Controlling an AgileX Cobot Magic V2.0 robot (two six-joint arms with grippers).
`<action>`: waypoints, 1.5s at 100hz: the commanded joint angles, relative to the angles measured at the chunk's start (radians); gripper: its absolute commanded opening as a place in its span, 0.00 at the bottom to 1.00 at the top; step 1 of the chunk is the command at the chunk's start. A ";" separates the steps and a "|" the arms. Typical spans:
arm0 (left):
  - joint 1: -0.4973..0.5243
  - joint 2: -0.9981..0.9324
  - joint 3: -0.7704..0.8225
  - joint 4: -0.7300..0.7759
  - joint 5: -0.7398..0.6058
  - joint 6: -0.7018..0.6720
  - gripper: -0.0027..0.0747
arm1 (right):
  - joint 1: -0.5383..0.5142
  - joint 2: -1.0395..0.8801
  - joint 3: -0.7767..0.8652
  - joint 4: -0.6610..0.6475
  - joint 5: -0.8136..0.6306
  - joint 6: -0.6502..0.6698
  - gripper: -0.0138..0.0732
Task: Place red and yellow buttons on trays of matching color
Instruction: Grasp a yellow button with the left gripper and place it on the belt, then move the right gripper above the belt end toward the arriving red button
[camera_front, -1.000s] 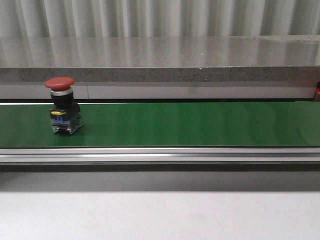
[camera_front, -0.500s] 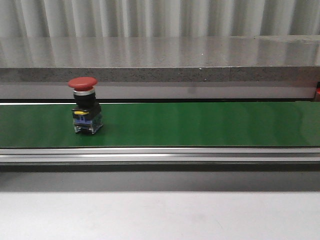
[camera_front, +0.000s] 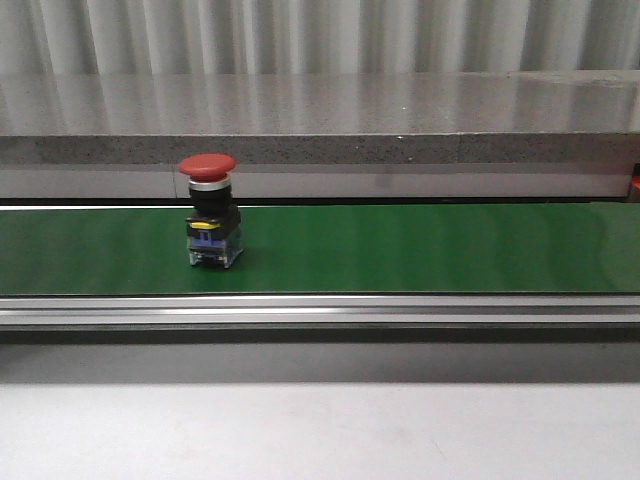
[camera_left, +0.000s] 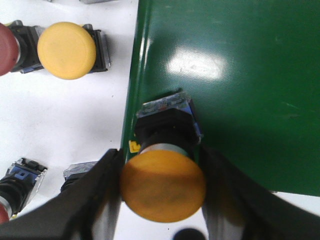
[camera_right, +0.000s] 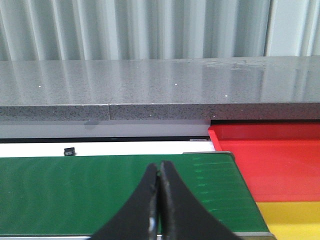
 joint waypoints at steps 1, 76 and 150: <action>-0.008 -0.026 -0.026 -0.024 -0.021 -0.001 0.37 | -0.005 -0.016 0.003 -0.010 -0.084 0.002 0.08; -0.116 -0.336 0.124 -0.195 -0.423 0.149 0.35 | -0.005 -0.016 0.003 -0.010 -0.084 0.002 0.08; -0.260 -0.931 0.637 -0.191 -0.686 0.201 0.01 | -0.005 -0.016 0.003 -0.010 -0.098 0.002 0.08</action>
